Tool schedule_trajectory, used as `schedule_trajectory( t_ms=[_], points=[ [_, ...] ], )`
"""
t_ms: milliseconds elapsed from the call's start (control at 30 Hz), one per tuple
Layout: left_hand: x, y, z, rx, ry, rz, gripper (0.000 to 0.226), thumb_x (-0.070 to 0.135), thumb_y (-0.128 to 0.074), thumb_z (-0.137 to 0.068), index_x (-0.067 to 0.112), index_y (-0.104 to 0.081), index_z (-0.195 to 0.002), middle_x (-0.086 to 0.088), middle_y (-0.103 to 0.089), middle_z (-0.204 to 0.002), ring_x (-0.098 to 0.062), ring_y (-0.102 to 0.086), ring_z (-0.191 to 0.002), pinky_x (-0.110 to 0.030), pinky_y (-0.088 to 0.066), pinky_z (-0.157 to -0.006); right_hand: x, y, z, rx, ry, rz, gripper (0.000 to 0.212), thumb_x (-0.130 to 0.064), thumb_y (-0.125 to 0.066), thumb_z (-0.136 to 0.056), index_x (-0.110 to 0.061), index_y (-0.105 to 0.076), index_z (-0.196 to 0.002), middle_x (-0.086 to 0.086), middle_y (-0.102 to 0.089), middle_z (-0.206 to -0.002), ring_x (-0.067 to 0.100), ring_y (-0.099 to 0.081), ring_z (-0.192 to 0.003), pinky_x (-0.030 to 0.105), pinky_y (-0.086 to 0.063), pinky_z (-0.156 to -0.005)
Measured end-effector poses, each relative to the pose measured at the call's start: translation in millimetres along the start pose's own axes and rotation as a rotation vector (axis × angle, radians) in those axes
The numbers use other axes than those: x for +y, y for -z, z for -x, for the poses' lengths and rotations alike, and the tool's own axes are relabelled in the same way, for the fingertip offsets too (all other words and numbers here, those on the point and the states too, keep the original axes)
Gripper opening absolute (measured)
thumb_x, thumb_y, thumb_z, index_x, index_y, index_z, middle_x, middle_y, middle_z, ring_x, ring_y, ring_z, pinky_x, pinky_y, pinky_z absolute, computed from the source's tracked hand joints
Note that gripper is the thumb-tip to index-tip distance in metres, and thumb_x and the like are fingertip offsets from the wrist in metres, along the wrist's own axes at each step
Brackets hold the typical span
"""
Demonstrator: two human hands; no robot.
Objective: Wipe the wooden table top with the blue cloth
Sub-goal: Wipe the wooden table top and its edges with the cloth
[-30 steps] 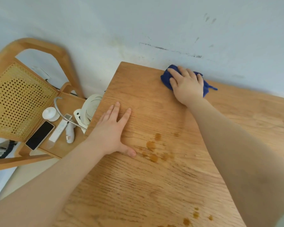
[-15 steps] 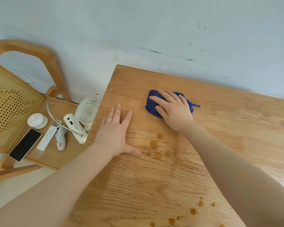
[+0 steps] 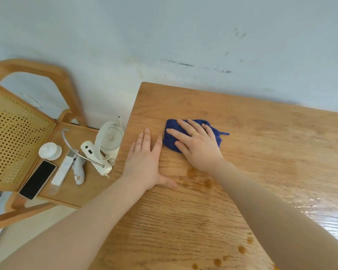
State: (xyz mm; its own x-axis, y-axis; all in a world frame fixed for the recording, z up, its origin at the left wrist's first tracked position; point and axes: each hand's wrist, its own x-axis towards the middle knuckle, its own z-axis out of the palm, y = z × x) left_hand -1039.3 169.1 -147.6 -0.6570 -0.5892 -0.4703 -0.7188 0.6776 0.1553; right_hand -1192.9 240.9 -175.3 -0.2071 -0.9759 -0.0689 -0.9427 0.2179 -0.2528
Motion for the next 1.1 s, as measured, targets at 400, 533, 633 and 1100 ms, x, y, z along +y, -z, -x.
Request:
schedule_trajectory(
  t_ms=[400, 533, 633, 1100],
  points=[
    [1, 3, 1, -0.026, 0.037, 0.022, 0.141, 0.079, -0.066, -0.045, 0.028, 0.016, -0.147, -0.010, 0.028, -0.153, -0.025, 0.017, -0.144, -0.039, 0.002, -0.117, 80, 19, -63, 0.107, -0.287, -0.043, 0.038, -0.040, -0.033, -0.098, -0.038, -0.040, -0.135, 0.000, -0.031, -0.151, 0.024, -0.023, -0.138, 0.047, -0.015, -0.111],
    [15, 10, 1, -0.064, 0.113, -0.003, 0.141, 0.070, -0.074, -0.049, 0.025, 0.017, -0.148, -0.013, 0.027, -0.153, -0.026, 0.015, -0.144, -0.042, -0.001, -0.118, 51, 9, 22, 0.086, -0.067, -0.020, 0.045, -0.049, -0.024, -0.094, -0.039, -0.047, -0.131, 0.000, -0.038, -0.147, 0.027, -0.031, -0.136, 0.048, -0.021, -0.108],
    [30, 17, 0, -0.096, 0.167, -0.054, 0.139, 0.062, -0.077, -0.055, 0.019, 0.018, -0.148, -0.015, 0.025, -0.153, -0.028, 0.015, -0.144, -0.042, 0.001, -0.117, 58, 6, 46, 0.049, 0.060, -0.034, 0.045, -0.047, -0.026, -0.092, -0.038, -0.051, -0.128, 0.001, -0.045, -0.143, 0.030, -0.039, -0.131, 0.050, -0.026, -0.105],
    [112, 6, 1, 0.012, 0.053, 0.075, 0.128, 0.073, -0.063, -0.063, 0.013, 0.009, -0.149, -0.007, 0.014, -0.158, -0.020, 0.005, -0.146, -0.035, 0.000, -0.118, 116, 20, 19, 0.143, -0.109, 0.022, 0.039, -0.039, -0.034, -0.092, -0.036, -0.052, -0.127, 0.005, -0.045, -0.142, 0.030, -0.038, -0.131, 0.050, -0.027, -0.103]
  ],
)
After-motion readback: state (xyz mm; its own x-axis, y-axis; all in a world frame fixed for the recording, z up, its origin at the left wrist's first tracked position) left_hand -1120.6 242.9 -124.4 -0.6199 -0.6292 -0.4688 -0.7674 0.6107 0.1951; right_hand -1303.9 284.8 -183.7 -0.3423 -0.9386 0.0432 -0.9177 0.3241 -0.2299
